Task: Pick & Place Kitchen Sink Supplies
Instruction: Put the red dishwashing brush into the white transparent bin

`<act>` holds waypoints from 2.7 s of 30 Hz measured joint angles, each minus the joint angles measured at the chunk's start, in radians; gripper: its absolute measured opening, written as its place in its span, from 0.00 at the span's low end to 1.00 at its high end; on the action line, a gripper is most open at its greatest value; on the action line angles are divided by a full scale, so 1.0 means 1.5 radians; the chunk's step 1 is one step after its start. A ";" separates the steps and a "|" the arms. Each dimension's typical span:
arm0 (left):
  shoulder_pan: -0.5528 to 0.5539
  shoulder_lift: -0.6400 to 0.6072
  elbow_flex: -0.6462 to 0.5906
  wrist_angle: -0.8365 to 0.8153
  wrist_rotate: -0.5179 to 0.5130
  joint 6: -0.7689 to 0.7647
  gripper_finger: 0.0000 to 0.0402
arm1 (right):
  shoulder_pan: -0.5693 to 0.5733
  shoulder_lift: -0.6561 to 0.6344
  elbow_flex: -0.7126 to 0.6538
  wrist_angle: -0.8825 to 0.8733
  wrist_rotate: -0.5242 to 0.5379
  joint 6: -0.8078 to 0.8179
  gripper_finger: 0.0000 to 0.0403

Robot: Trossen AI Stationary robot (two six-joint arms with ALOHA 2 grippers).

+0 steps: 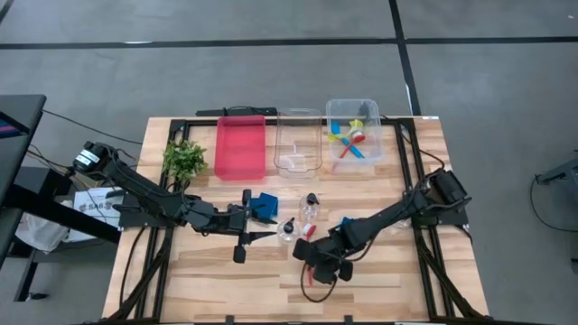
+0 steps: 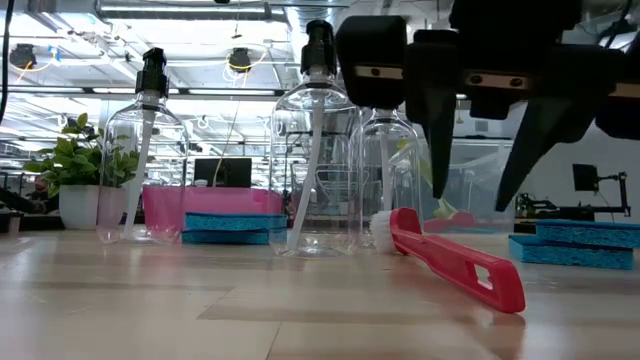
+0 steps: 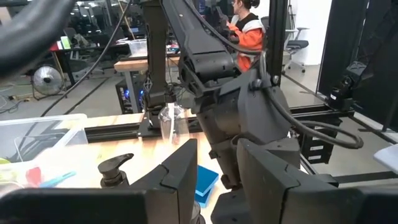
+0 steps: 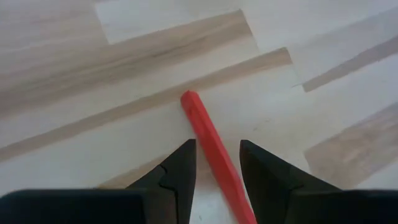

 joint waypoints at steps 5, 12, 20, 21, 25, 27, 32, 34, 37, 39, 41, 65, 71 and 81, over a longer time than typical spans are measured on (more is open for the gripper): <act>0.000 0.000 0.000 0.000 0.000 -0.001 0.29 | -0.020 0.000 0.000 0.001 -0.023 -0.049 0.29; -0.002 0.000 0.000 0.000 0.000 -0.013 0.29 | -0.039 0.000 0.000 -0.002 -0.033 -0.090 0.29; -0.002 0.000 0.000 0.000 0.000 -0.013 0.29 | -0.043 0.010 0.000 -0.018 -0.018 -0.111 0.29; -0.002 0.000 0.000 0.000 0.000 -0.014 0.29 | -0.042 0.016 0.000 -0.022 -0.007 -0.118 0.29; -0.002 0.000 0.000 0.008 0.000 -0.017 0.29 | -0.027 0.023 -0.001 -0.031 0.065 -0.162 0.29; -0.002 0.000 0.000 0.009 0.000 -0.017 0.29 | -0.018 0.022 -0.001 -0.025 0.081 -0.187 0.29; -0.002 0.000 0.000 0.014 0.000 -0.017 0.29 | -0.007 0.023 -0.001 -0.025 0.110 -0.203 0.29; -0.002 0.000 0.000 0.015 0.000 -0.017 0.29 | -0.007 0.022 0.000 -0.025 0.111 -0.208 0.29; -0.002 0.000 0.000 0.016 0.000 -0.017 0.29 | -0.009 0.022 0.000 -0.027 0.113 -0.218 0.29; -0.002 0.000 0.000 0.016 0.000 -0.017 0.29 | -0.010 0.023 0.000 -0.029 0.112 -0.218 0.29; -0.002 0.000 0.000 0.016 0.000 -0.017 0.29 | -0.012 0.032 0.000 -0.030 0.110 -0.218 0.29; -0.002 0.000 0.000 0.018 0.001 -0.017 0.29 | 0.024 0.049 0.042 -0.131 0.235 -0.218 0.05; -0.002 0.000 0.000 0.018 0.001 -0.017 0.29 | 0.046 0.049 0.108 -0.208 0.267 -0.200 0.03; -0.002 0.000 0.000 0.018 0.001 -0.017 0.29 | 0.079 -0.020 0.206 -0.259 0.238 -0.130 0.03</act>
